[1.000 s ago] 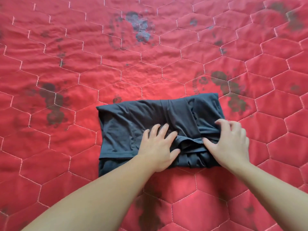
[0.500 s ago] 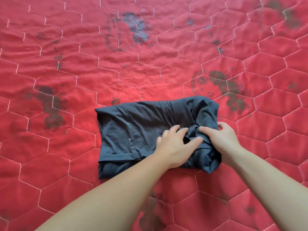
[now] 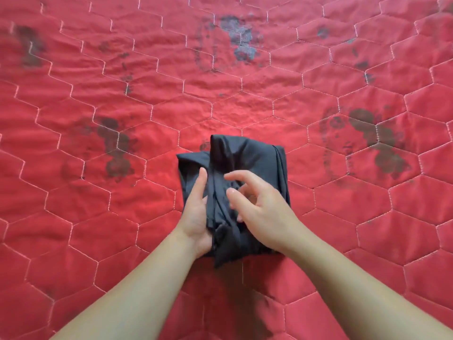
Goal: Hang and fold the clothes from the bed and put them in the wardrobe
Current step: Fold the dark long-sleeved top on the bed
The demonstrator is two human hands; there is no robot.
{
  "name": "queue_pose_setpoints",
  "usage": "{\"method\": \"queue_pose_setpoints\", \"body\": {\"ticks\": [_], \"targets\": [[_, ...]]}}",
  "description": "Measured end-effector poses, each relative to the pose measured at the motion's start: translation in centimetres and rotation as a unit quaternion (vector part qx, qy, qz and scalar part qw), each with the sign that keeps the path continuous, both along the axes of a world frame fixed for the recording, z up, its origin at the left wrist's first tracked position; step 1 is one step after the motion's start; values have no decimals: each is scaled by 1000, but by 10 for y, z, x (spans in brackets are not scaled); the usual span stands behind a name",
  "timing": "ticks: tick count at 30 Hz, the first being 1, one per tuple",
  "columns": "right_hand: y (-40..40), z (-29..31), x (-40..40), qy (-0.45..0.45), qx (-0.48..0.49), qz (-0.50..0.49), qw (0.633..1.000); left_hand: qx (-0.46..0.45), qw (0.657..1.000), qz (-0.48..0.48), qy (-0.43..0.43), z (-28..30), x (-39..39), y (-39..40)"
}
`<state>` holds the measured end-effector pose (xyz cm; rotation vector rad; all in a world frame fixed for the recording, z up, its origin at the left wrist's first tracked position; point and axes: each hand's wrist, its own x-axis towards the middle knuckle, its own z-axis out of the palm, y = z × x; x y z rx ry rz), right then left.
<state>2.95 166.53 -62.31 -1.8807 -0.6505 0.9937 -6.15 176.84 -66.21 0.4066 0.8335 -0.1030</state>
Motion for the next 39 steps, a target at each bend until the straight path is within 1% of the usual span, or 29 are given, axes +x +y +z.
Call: {"method": "queue_pose_setpoints", "body": {"ticks": [1,2,3,5,6,8,11,13,14,15,16,18,21,23,24,25,26,29,30,31,32,33,34,36,37,38,39], "targets": [[-1,-6,-3,-18,-3,-14,1000,6,1000,11,6,-3,-7,3],[-5,-12,-4,-42,-14,-26,999,39,999,3,31,-8,-12,4],[-10,-17,-5,-63,-27,-30,997,91,994,-14,65,-13,-15,4],[-21,-26,-7,-98,-53,-25,993,200,971,-30,124,-19,-15,1],[-26,-29,-8,-117,-63,-22,991,233,962,-32,137,-22,-15,1],[-35,-32,-9,-166,-70,-24,983,247,960,-10,131,-23,-15,4],[-38,-32,-12,-242,-46,-31,969,227,968,43,98,-20,-22,16],[-35,-32,-14,-256,-25,-39,966,213,966,81,124,-21,-31,23],[-33,-33,-15,-259,-20,-42,965,222,959,86,155,-22,-35,26],[-31,-34,-15,-262,-18,-46,964,256,945,67,192,-24,-39,28],[-28,-36,-16,-264,-19,-53,963,310,924,33,223,-26,-43,30],[-25,-40,-16,-263,-30,-69,962,417,872,-15,255,-27,-47,33],[-23,-46,-16,-256,-82,-88,959,494,825,-67,267,-26,-44,37],[-24,-49,-15,-226,-126,-109,960,546,785,-125,263,-28,-42,38],[-25,-50,-15,-208,-143,-111,961,558,777,-139,256,-29,-42,38],[-26,-51,-15,-192,-157,-108,963,560,778,-141,249,-31,-43,38],[-27,-53,-15,-177,-168,-103,964,552,786,-135,243,-35,-46,39],[-29,-58,-16,-141,-182,-81,970,494,829,-107,239,-39,-56,40],[-30,-58,-16,-135,-183,-62,972,479,838,-98,241,-39,-58,40],[-30,-58,-17,-134,-183,-38,973,481,838,-87,242,-38,-58,40],[-31,-57,-17,-134,-181,-16,974,505,823,-80,247,-35,-57,38],[-31,-57,-16,-142,-177,0,974,552,789,-78,258,-31,-56,37],[-30,-56,-15,-165,-168,3,972,616,742,-80,253,-26,-53,35],[-22,-51,-13,-254,-118,-21,960,744,630,-112,191,-14,-40,38],[-17,-48,-10,-307,-86,-30,947,783,585,-142,156,-12,-30,41],[-10,-48,-5,-361,-66,-26,930,802,555,-177,131,-11,-18,44],[-3,-50,0,-413,-67,-10,908,803,543,-211,123,-13,-6,47]]}}
